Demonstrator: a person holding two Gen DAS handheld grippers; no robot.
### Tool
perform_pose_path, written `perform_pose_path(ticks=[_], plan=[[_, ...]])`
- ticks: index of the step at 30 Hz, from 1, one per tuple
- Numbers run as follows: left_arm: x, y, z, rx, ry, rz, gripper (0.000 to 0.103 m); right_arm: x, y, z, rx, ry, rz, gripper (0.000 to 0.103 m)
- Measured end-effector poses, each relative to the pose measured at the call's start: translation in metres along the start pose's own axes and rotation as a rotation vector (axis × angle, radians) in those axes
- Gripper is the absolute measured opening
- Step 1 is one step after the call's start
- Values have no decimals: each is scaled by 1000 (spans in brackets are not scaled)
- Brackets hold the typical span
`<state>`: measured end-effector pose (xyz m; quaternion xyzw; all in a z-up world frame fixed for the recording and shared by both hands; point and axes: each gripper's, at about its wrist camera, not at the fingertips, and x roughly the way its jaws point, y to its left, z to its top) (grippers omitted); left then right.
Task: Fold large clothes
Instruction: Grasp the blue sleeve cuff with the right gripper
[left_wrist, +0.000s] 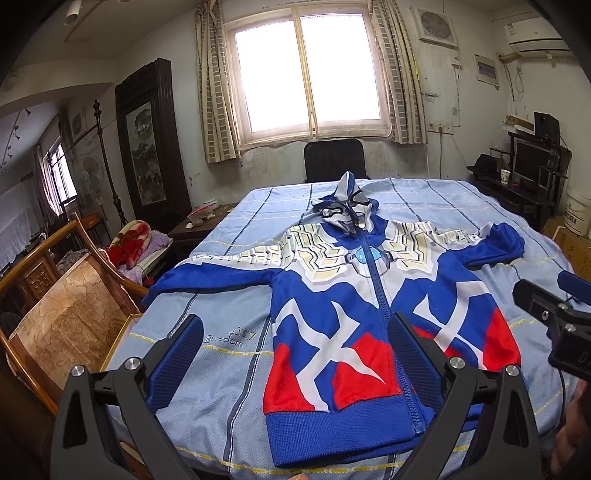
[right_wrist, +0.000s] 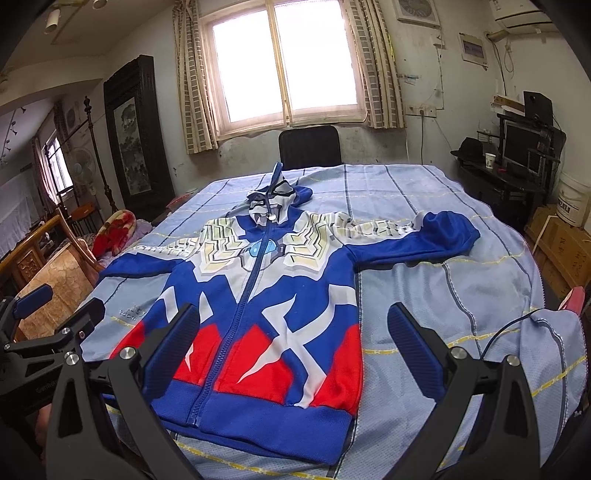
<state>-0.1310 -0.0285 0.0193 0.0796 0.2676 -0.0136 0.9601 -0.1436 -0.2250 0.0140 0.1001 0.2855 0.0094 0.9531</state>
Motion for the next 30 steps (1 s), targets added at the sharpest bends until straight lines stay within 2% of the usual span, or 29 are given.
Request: perform_pose_path(ticks=[8, 12, 17, 22, 23, 26, 30], plan=[[30, 2, 0, 7, 52, -4, 100, 16, -30, 10, 14, 12, -63, 99], [58, 12, 9, 5, 113, -31, 100, 23, -68, 23, 75, 17, -88, 99], [90, 13, 34, 19, 164, -82, 100, 22, -152, 35, 276, 27, -91, 99], [132, -18, 59, 80, 213, -118, 100, 32, -228, 35, 490, 44, -58, 99], [139, -25, 63, 91, 220, -119, 100, 38, -237, 36, 513, 53, -52, 97], [164, -44, 75, 117, 232, -117, 100, 66, -256, 51, 555, 96, -18, 81], [191, -59, 92, 118, 229, -120, 100, 113, -270, 79, 577, 142, 20, 76]])
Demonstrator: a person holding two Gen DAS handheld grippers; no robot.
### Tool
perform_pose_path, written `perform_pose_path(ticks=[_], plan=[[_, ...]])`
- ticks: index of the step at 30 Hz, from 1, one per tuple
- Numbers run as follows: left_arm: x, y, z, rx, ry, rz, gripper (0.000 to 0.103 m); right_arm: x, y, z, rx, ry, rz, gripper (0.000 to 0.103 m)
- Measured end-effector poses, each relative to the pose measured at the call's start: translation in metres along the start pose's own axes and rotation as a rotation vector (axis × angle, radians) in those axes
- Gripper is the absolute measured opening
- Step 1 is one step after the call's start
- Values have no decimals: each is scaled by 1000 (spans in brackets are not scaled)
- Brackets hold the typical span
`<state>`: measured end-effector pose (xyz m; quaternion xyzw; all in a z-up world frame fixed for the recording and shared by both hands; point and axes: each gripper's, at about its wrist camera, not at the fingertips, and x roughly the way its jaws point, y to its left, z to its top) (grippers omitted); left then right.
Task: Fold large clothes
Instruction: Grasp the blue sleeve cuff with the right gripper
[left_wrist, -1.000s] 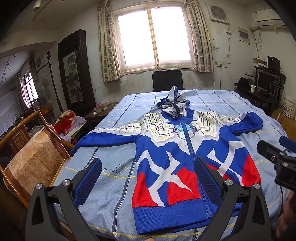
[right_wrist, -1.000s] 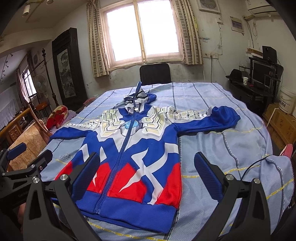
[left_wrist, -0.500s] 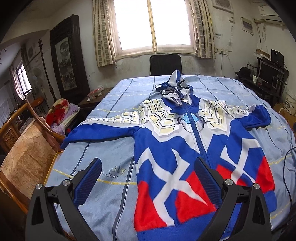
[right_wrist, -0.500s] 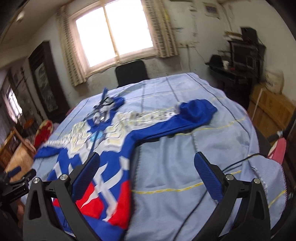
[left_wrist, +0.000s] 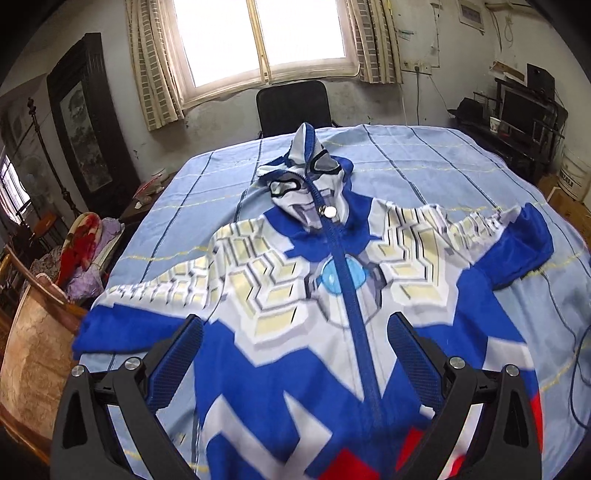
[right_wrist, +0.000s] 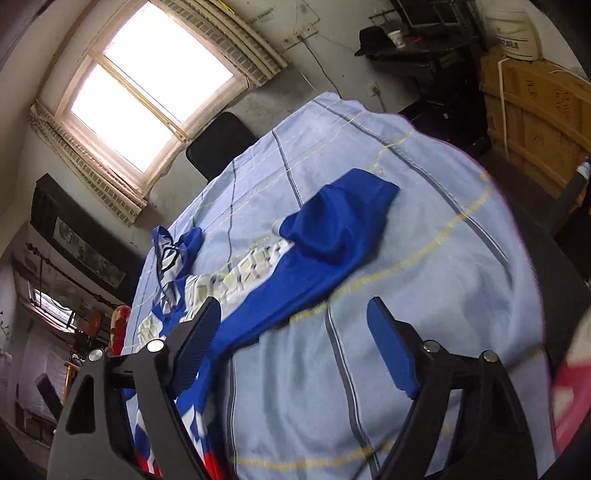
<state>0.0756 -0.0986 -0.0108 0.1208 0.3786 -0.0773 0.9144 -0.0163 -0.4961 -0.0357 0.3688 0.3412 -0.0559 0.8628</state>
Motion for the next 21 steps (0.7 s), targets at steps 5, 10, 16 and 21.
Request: perform_pose_path(ticks=[5, 10, 16, 21], plan=[[35, -4, 18, 9, -7, 56, 100, 53, -22, 41, 96, 17, -68, 59], [78, 2, 17, -16, 54, 62, 100, 76, -45, 43, 230, 37, -97, 56], [113, 12, 4, -14, 150, 58, 100, 94, -50, 49, 253, 28, -160, 57], [116, 19, 1, -32, 164, 45, 100, 107, -52, 56, 255, 15, -177, 55]])
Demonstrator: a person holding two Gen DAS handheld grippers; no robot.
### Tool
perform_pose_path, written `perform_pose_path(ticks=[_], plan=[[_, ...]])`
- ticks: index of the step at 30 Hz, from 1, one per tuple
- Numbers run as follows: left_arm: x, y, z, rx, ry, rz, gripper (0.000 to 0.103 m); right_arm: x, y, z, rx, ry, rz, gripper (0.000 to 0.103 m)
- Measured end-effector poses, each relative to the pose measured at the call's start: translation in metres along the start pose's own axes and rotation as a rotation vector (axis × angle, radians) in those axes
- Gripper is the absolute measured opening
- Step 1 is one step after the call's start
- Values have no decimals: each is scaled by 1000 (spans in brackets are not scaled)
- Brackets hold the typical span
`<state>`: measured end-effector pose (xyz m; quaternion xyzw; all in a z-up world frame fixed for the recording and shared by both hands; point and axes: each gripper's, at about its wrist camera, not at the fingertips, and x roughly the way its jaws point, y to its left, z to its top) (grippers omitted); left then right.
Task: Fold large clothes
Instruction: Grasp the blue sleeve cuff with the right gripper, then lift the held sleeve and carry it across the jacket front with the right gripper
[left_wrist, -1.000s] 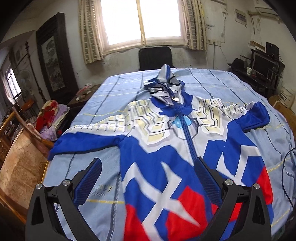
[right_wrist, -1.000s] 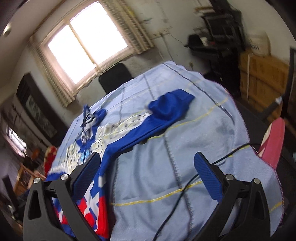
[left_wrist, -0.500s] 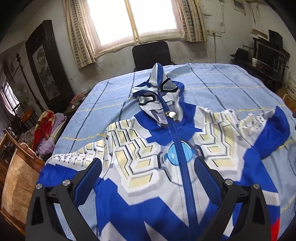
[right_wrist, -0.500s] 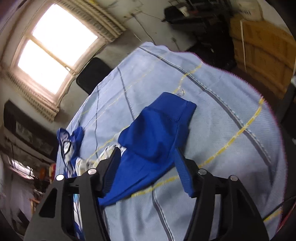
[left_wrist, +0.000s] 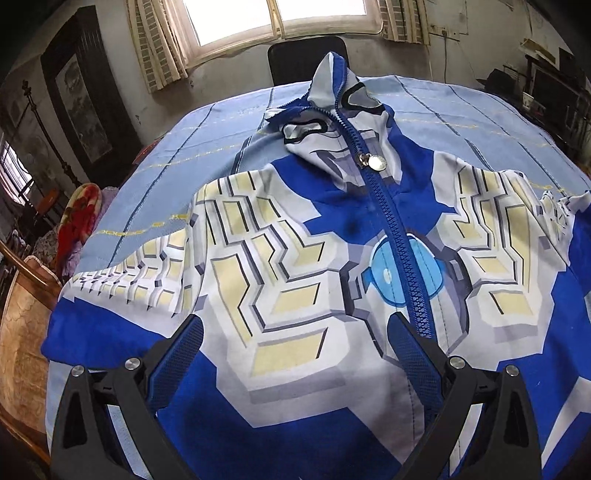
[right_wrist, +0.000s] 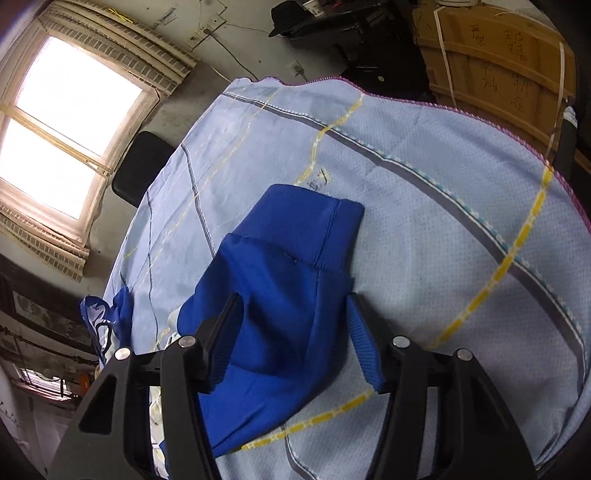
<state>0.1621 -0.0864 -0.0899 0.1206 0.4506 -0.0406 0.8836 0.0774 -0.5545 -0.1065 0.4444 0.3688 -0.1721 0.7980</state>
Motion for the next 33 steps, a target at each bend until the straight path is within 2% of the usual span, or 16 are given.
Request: perform_pose_path(ticks=[1, 2, 3, 5, 8, 11, 14, 15, 17, 20, 22, 24, 25, 28, 30, 33], plan=[[1, 1, 0, -4, 3, 0, 100, 1, 2, 0, -13, -4, -19, 49], [2, 3, 1, -6, 3, 6, 100, 3, 5, -1, -32, 1, -27, 24], [1, 2, 0, -7, 1, 17, 100, 3, 7, -2, -50, 9, -19, 12], [-1, 5, 0, -9, -11, 43, 100, -12, 10, -7, -82, -45, -28, 10], [-8, 13, 1, -32, -38, 78, 100, -59, 10, -25, -120, -171, -63, 10], [-10, 22, 4, -70, -31, 67, 100, -85, -3, -46, -90, -174, -104, 10], [-7, 23, 3, -72, -9, 49, 100, -76, -14, -59, -87, -116, -145, 21], [-7, 21, 2, -66, -10, 55, 100, -74, -19, -60, -64, -102, -128, 43], [-8, 20, 0, -52, -22, 83, 100, -75, -32, -60, 14, -110, -73, 77], [-10, 22, -1, -55, -32, 104, 100, -79, -40, -57, 70, -164, -47, 78], [-8, 25, 0, -65, -23, 94, 100, -78, -47, -52, 101, -179, -35, 71], [-6, 24, -1, -61, -15, 98, 100, -67, -54, -49, 136, -138, -18, 51], [-4, 24, -1, -56, -11, 103, 100, -63, -58, -48, 152, -114, -16, 48], [-1, 22, 0, -45, -9, 116, 100, -59, -50, -48, 142, -143, -42, 46], [3, 23, 1, -42, -4, 129, 100, -56, -45, -47, 127, -149, -69, 22], [13, 28, 1, -57, 26, 153, 99, -75, -42, -53, 127, -249, -53, 19]])
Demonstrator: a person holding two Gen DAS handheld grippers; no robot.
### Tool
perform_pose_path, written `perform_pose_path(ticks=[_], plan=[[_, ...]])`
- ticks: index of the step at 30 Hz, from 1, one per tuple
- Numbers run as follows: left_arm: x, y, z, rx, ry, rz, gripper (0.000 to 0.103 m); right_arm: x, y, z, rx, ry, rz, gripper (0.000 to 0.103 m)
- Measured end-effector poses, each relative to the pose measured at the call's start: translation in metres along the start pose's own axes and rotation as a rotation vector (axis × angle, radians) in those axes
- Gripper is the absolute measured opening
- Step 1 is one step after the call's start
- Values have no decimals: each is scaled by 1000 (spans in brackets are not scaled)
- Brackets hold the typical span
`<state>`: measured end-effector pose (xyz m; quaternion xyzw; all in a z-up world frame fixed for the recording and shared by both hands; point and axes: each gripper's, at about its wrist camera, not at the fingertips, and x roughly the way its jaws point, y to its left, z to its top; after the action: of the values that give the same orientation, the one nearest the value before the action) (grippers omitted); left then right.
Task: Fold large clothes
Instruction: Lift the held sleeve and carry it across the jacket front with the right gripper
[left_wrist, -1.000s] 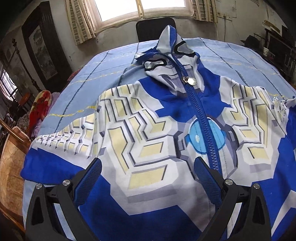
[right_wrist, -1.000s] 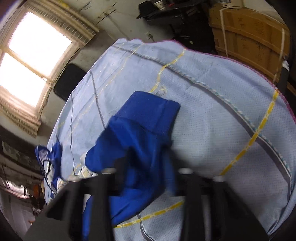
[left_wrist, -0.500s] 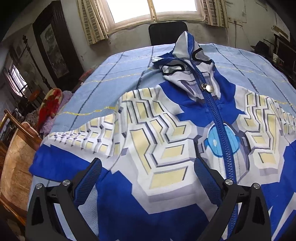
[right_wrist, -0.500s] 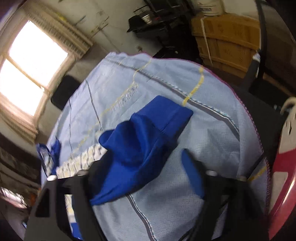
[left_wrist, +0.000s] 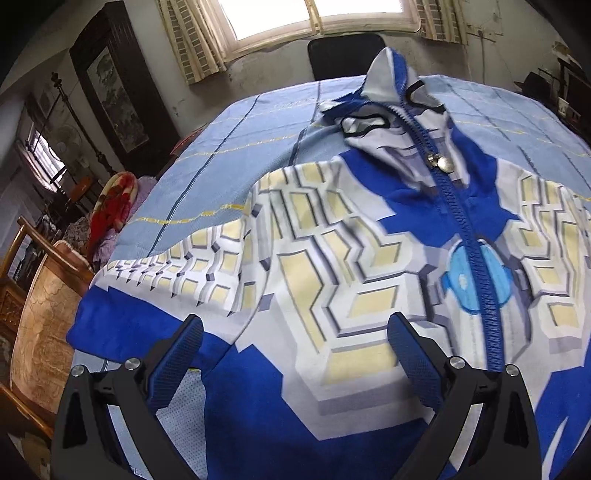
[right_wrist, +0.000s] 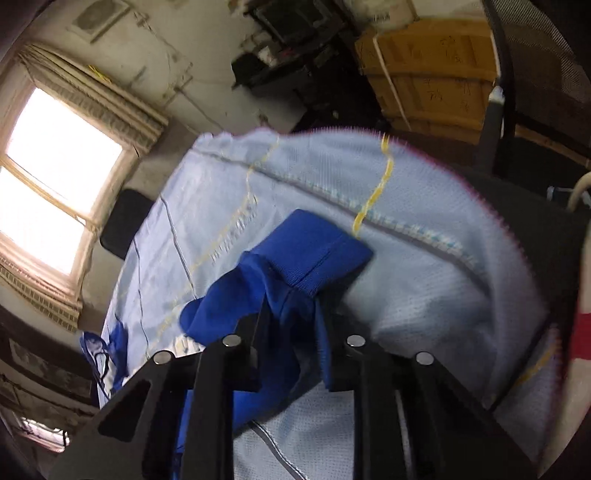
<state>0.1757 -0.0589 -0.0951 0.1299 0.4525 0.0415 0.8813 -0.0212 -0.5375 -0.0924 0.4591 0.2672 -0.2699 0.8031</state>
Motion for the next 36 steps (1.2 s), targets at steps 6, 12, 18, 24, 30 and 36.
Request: perform_pose_path(ticks=[6, 12, 18, 24, 30, 36], plan=[[10, 11, 1, -49, 41, -37, 100, -5, 7, -7, -102, -27, -143, 19], [-2, 11, 1, -42, 10, -72, 100, 12, -3, -5, -42, 53, -108, 41], [-4, 32, 10, -97, 57, -140, 100, 8, 1, -5, -58, 23, -102, 18], [18, 32, 11, 19, 62, -7, 100, -22, 37, -5, -152, -43, -33, 18], [28, 52, 3, -74, 47, -132, 100, -39, 87, -22, -278, -62, 23, 18], [30, 63, 1, -114, 93, -186, 100, -39, 128, -49, -358, -38, 82, 19]])
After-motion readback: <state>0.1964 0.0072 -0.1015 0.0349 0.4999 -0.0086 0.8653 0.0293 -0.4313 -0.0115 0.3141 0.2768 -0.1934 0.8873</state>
